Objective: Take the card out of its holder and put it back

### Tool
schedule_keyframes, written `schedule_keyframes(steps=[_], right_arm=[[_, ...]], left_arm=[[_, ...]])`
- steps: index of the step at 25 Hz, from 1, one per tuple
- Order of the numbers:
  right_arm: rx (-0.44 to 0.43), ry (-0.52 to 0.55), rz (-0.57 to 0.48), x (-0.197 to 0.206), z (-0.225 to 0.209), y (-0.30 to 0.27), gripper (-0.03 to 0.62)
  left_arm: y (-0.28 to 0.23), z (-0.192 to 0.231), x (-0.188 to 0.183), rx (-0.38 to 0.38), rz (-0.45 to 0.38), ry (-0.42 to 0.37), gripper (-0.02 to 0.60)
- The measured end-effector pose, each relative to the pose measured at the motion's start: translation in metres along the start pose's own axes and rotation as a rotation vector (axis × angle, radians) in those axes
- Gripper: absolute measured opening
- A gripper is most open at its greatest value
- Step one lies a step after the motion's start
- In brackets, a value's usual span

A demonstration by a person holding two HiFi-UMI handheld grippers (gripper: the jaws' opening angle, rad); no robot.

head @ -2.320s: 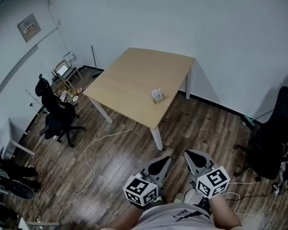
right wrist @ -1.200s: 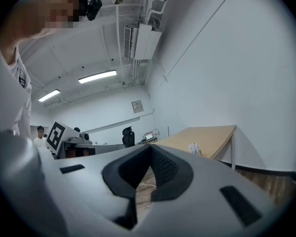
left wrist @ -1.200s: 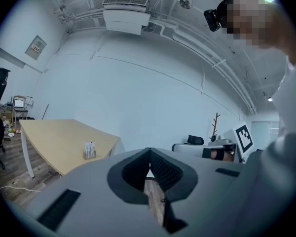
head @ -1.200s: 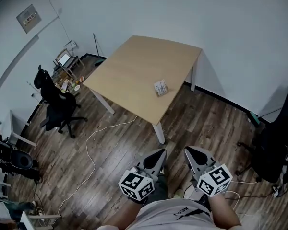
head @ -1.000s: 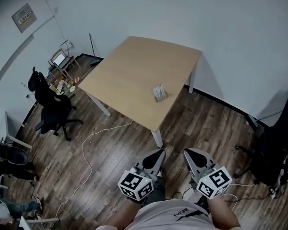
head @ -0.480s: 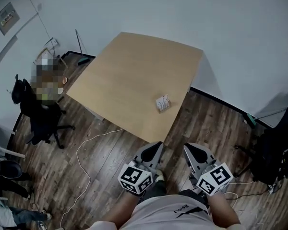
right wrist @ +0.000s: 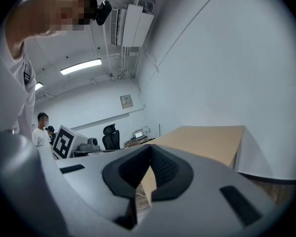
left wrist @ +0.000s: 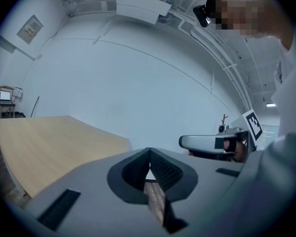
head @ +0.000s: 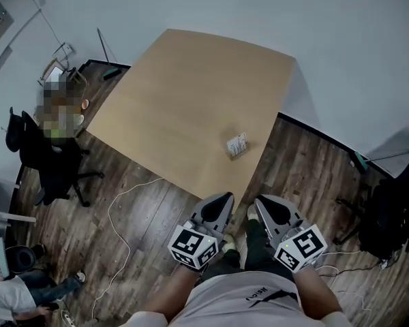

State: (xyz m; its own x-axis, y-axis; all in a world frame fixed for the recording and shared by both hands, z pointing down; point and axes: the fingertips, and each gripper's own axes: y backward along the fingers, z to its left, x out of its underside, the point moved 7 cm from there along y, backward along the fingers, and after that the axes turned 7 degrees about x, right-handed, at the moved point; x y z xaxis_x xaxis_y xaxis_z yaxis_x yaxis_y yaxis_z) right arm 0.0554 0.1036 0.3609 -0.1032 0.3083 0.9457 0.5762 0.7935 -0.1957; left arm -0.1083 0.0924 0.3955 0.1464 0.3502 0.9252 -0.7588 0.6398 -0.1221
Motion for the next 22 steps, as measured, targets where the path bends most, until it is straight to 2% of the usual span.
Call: schedule_keyframes(steps=[12,17,22], right_arm=[[-0.147,0.035,0.034,-0.004,-0.068,-0.096,0.013],[-0.193,0.012,0.08,0.011,-0.09,-0.123,0.014],[-0.182,-0.016,0.118,0.03,-0.099,-0.146,0.014]], left_arm=[[-0.073,0.08,0.012,-0.069,-0.009,-0.056,0.014],[-0.094,0.113,0.037,-0.098,0.017,-0.027,0.014],[-0.102,0.151,0.07,-0.099,0.071,0.001,0.015]])
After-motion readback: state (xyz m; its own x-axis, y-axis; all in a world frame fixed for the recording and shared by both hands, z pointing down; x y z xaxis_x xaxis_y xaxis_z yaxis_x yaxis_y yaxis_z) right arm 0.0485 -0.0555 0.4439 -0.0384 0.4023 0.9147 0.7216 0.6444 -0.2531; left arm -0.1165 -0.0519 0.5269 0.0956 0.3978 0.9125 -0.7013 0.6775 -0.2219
